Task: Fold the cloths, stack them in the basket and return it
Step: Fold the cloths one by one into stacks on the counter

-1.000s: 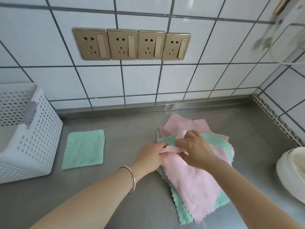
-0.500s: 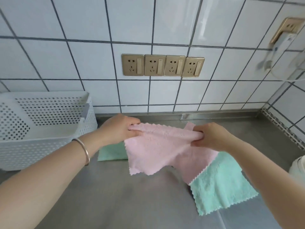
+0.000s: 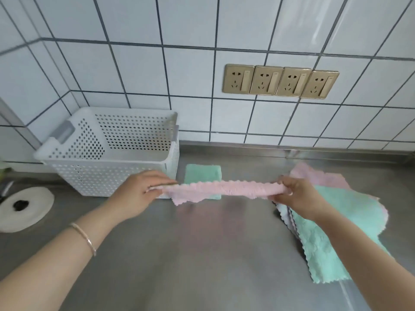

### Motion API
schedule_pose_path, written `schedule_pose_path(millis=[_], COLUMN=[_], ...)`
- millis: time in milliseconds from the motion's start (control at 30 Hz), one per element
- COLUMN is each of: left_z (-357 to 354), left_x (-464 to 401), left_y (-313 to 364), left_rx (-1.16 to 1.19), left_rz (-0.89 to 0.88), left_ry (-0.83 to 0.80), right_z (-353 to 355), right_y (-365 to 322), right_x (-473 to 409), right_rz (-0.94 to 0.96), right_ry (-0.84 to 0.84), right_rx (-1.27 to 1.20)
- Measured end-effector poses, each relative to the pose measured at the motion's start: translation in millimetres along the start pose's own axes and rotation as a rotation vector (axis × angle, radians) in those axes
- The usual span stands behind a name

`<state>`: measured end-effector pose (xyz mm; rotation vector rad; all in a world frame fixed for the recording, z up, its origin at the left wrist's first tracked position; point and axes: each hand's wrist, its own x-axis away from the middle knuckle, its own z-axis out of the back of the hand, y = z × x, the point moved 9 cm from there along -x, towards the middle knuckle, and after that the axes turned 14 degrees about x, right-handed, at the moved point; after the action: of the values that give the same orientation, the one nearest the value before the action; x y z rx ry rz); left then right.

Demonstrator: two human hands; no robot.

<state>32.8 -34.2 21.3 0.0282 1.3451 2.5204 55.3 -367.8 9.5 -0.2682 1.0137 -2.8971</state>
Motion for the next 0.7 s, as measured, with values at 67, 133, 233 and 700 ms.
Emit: schedule_pose_path(millis=[67, 133, 233, 700], left_z=[-28, -58, -101, -130], left_x=[35, 67, 110, 106], left_y=[-27, -59, -97, -154], left_rx=[0.028, 0.024, -0.005, 0.174], left_rz=[0.088, 0.211, 0.405, 0.788], left_ry=[-0.14, -0.269, -0.453, -0.36], right_z=[-40, -78, -129, -162], right_y=[24, 52, 86, 132], right_x=[15, 33, 58, 62], right_rz=[-0.028, -0.071, -0.077, -0.375], right_ry=[-0.15, -0.279, -0.45, -0.454], right_rx=[0.058, 0.177, 0.386, 0.154])
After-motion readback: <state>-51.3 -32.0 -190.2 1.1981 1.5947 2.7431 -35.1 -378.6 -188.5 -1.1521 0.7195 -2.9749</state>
